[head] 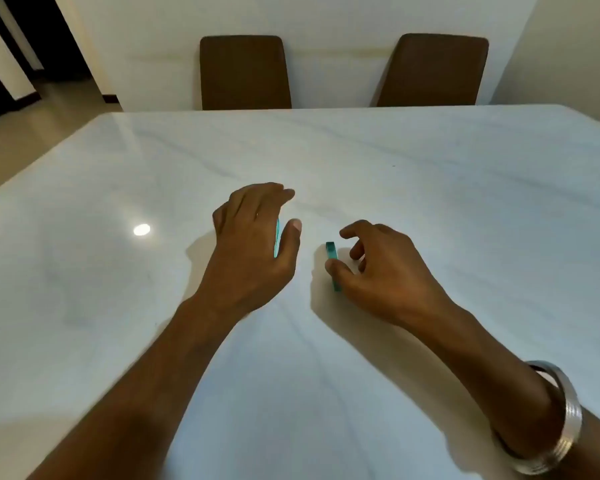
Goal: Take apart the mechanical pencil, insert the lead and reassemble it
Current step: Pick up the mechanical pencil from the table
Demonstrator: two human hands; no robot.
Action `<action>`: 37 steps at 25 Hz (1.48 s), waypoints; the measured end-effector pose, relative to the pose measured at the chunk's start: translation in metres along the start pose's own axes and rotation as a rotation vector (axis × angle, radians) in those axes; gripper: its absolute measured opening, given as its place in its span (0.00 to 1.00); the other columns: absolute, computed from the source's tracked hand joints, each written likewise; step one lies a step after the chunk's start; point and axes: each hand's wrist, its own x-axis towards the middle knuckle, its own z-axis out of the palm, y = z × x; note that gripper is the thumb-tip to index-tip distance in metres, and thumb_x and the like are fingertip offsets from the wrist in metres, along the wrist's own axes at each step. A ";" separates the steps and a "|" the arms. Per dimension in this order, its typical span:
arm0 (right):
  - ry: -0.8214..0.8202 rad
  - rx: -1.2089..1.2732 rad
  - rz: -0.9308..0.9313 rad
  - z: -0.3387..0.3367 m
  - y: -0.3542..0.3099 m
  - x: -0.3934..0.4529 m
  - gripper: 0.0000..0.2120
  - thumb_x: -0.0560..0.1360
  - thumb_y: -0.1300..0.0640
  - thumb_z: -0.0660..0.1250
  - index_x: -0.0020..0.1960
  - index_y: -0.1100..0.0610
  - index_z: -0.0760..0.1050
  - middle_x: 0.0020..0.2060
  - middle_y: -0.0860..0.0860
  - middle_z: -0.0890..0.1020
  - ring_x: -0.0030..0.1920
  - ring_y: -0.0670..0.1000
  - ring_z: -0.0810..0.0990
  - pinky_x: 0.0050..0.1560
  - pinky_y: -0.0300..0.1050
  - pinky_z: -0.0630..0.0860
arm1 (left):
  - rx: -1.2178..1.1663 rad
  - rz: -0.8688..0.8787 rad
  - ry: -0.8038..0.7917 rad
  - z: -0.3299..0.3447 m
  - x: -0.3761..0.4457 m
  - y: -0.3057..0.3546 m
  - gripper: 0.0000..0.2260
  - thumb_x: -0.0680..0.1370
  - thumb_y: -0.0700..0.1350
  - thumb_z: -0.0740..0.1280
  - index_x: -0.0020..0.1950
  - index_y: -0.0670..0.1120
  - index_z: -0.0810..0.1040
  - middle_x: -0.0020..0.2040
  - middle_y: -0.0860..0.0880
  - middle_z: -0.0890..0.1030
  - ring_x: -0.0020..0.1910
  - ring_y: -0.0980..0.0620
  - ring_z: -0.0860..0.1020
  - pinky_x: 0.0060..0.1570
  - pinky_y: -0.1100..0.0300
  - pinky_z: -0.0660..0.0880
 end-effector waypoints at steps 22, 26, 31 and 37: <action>0.154 0.116 -0.025 0.010 -0.009 0.017 0.23 0.74 0.48 0.70 0.67 0.49 0.69 0.60 0.49 0.76 0.50 0.45 0.75 0.47 0.35 0.71 | -0.221 -0.525 -0.218 0.002 0.011 0.007 0.13 0.75 0.45 0.68 0.59 0.48 0.77 0.50 0.48 0.81 0.44 0.54 0.79 0.42 0.65 0.73; 0.209 0.019 -0.295 0.004 -0.009 0.011 0.28 0.75 0.47 0.67 0.72 0.43 0.63 0.73 0.47 0.67 0.72 0.50 0.63 0.68 0.48 0.59 | -0.549 -0.379 -0.363 -0.007 0.008 0.016 0.07 0.78 0.45 0.66 0.54 0.50 0.81 0.41 0.54 0.81 0.39 0.54 0.79 0.41 0.64 0.75; 0.135 -0.079 -0.418 -0.003 -0.009 0.008 0.16 0.78 0.56 0.64 0.65 0.49 0.73 0.52 0.47 0.83 0.50 0.50 0.79 0.52 0.46 0.76 | -0.896 -0.443 -0.185 -0.016 0.012 0.006 0.07 0.74 0.37 0.69 0.52 0.41 0.81 0.37 0.44 0.82 0.32 0.52 0.80 0.38 0.61 0.80; -0.078 0.364 -0.093 -0.005 -0.022 0.009 0.11 0.79 0.56 0.63 0.61 0.48 0.75 0.45 0.45 0.82 0.40 0.46 0.83 0.44 0.38 0.79 | -1.162 -0.618 -0.057 -0.014 0.013 0.007 0.06 0.78 0.40 0.64 0.52 0.45 0.80 0.45 0.46 0.85 0.42 0.48 0.84 0.41 0.60 0.81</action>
